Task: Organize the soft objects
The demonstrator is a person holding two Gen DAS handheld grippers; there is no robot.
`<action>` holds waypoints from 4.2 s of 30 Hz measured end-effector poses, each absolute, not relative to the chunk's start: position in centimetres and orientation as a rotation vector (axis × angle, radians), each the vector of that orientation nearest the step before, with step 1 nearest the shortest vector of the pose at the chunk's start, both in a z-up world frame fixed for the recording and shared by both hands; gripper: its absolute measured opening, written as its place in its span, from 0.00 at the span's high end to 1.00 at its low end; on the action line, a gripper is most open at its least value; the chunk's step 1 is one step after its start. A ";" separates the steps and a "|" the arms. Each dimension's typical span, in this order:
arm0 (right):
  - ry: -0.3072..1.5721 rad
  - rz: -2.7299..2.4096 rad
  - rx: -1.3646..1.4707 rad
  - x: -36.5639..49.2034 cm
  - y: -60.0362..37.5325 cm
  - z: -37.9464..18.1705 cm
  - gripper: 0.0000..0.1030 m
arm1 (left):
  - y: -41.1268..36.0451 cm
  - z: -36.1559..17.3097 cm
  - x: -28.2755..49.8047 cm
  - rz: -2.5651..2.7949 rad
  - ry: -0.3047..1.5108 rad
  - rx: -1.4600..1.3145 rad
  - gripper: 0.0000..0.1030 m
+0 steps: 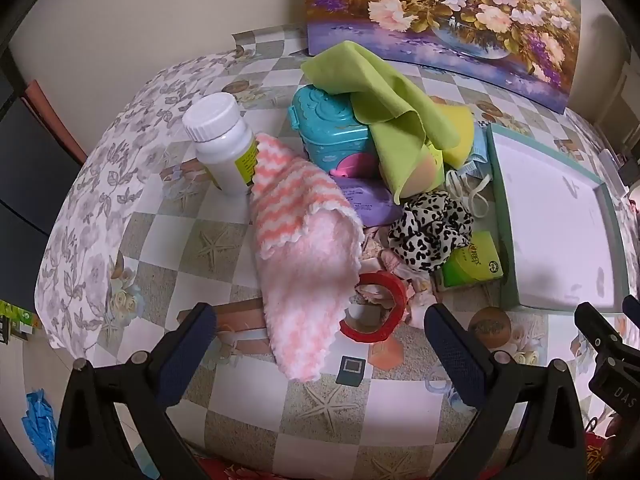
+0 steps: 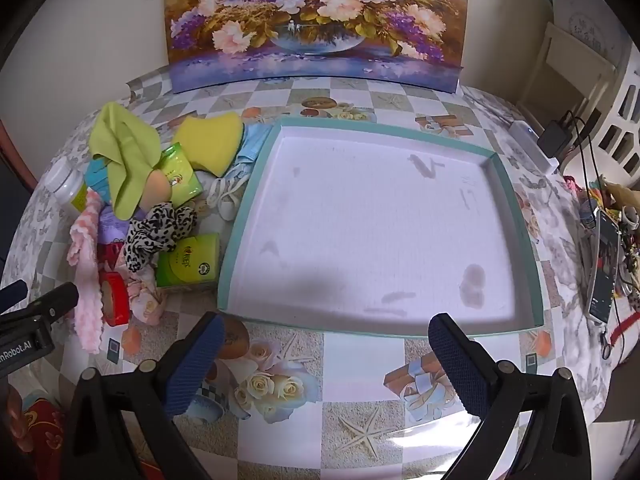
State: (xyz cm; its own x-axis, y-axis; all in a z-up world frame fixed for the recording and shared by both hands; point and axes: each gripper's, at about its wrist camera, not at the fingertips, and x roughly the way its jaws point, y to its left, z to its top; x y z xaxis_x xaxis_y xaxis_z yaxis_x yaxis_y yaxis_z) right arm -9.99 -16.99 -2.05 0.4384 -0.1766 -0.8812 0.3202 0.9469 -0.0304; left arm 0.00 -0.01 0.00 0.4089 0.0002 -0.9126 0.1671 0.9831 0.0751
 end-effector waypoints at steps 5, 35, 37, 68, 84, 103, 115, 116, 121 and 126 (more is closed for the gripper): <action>1.076 -0.309 0.149 -9.9 -17.0 -2.1 0.00 | -0.1 -0.1 -0.1 -0.109 1.143 0.159 0.00; 1.081 -0.306 0.147 -9.9 -16.9 -2.2 0.00 | -0.1 -0.4 0.0 -0.103 1.154 0.164 0.00; 1.081 -0.306 0.147 -9.9 -16.9 -2.2 0.00 | -0.1 -0.4 0.1 -0.105 1.156 0.160 0.00; 0.995 -0.117 0.167 -6.6 -12.9 -0.9 0.00 | 3.6 -0.4 2.3 -0.068 1.081 0.007 0.00; 0.993 -0.034 0.114 -3.4 -10.3 -1.8 0.00 | 3.8 -3.5 6.2 -0.057 1.147 -0.020 0.01; 1.077 0.168 0.094 -2.5 -6.0 -4.4 0.28 | 7.9 -8.3 6.6 -0.116 1.237 -0.221 0.37; 1.109 0.227 0.015 -2.0 -3.2 -5.9 0.50 | 9.3 -9.5 5.1 -0.150 1.247 -0.302 0.45; 1.113 0.229 0.007 -1.9 -3.0 -6.0 0.53 | 9.4 -9.5 5.1 -0.151 1.248 -0.305 0.45; 1.130 0.232 -0.017 -1.5 -2.1 -6.8 0.64 | 9.8 -8.8 4.4 -0.160 1.255 -0.328 0.45; 1.136 0.228 0.000 -1.2 -2.1 -7.2 0.72 | 10.2 -8.5 3.9 -0.162 1.251 -0.335 0.45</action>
